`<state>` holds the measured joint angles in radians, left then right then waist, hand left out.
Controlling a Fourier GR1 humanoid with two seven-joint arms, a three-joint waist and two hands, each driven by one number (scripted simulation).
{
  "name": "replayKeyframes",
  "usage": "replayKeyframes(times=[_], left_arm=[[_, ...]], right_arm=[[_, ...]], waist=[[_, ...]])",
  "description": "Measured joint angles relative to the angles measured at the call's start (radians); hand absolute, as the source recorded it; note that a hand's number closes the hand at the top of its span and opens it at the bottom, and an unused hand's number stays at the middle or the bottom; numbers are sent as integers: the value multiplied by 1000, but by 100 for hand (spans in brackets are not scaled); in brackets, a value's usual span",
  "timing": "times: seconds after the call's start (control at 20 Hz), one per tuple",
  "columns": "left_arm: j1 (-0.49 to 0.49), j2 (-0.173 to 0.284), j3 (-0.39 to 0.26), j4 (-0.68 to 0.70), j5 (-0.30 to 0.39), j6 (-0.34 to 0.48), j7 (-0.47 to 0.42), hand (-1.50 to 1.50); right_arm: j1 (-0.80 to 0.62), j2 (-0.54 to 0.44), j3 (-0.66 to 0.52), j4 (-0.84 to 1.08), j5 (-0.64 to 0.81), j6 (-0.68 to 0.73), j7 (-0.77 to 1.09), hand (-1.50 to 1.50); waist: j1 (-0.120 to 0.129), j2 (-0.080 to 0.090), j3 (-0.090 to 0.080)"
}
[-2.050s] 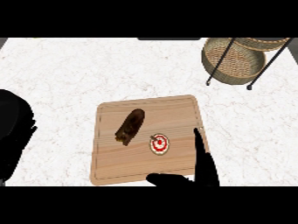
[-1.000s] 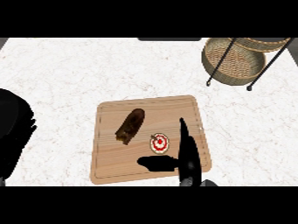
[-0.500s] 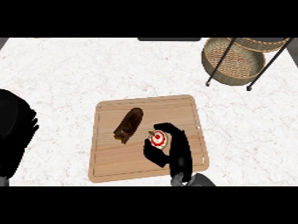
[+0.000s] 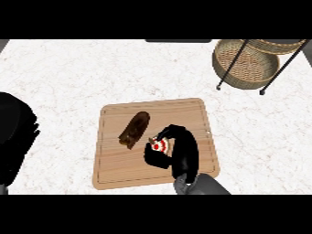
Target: Pick the cupcake from the cutting board and place it in the tiered basket
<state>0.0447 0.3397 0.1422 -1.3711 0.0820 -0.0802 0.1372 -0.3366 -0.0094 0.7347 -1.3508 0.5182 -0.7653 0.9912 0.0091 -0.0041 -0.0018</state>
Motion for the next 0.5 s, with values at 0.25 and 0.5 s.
replayKeyframes(times=[0.25,0.5], left_arm=[[-24,3,-19,-1,-9,-12,11,0],[-33,-5,-24,15,-18,-6,16,0]], right_arm=[[-211,6,130,125,106,182,72,150],[-453,2,189,155,148,330,168,150]], waist=[[45,2,-5],[40,-2,-3]])
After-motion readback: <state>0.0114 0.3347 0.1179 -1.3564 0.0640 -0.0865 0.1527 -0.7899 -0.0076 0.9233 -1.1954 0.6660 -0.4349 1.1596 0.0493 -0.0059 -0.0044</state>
